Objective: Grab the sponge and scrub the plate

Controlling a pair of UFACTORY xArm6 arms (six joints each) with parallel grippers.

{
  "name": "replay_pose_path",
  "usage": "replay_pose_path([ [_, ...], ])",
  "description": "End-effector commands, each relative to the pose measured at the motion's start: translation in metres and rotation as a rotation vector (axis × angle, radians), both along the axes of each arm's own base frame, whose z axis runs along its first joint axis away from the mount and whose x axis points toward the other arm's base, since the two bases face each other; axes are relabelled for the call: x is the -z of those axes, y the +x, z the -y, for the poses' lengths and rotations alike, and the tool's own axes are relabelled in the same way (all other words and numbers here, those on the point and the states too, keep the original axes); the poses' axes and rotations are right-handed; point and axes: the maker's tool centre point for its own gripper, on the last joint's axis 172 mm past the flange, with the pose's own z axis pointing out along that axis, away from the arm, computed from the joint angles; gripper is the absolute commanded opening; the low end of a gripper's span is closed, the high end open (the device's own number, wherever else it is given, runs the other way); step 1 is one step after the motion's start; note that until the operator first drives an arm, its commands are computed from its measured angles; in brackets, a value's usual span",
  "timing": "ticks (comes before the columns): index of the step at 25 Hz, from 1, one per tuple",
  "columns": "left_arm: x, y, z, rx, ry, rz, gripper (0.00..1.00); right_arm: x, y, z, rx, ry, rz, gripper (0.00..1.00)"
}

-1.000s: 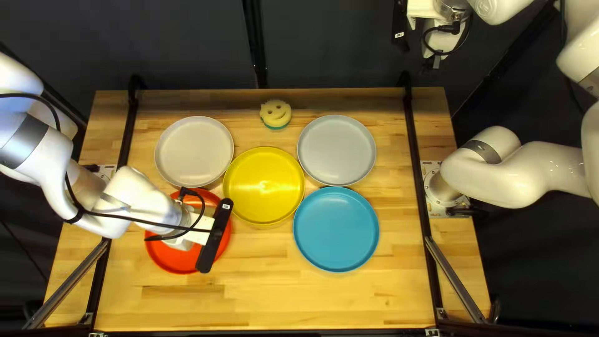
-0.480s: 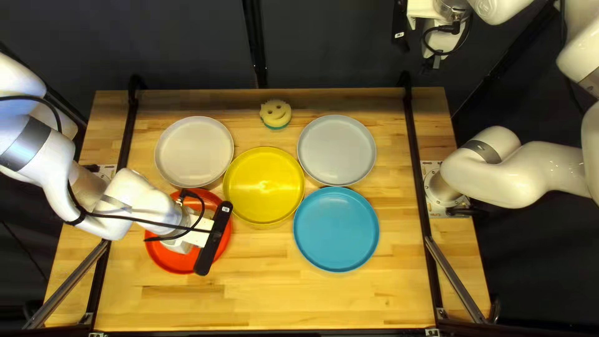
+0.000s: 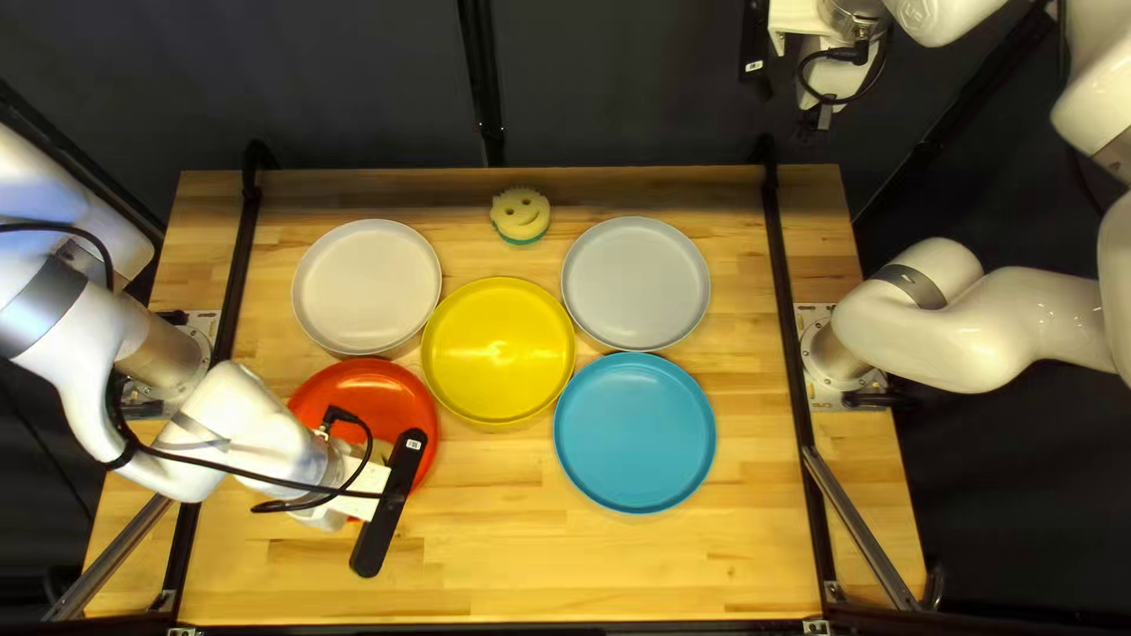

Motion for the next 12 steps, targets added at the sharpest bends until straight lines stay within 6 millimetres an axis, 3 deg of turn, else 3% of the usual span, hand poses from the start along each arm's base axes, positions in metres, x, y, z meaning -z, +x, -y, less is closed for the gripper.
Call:
replay_pose_path([
  [1,0.0,-0.005,-0.026,-0.015,-0.001,-0.004,0.0,0.0,0.0,0.0,0.0,0.0,0.0,1.0],
  [8,0.005,-0.009,-0.075,-0.037,-0.015,0.002,0.0,0.0,0.0,0.0,0.0,0.0,0.0,1.0],
  [12,0.003,-0.005,-0.091,-0.044,-0.02,0.009,0.0,0.0,0.0,0.0,0.0,0.0,0.0,1.0],
])
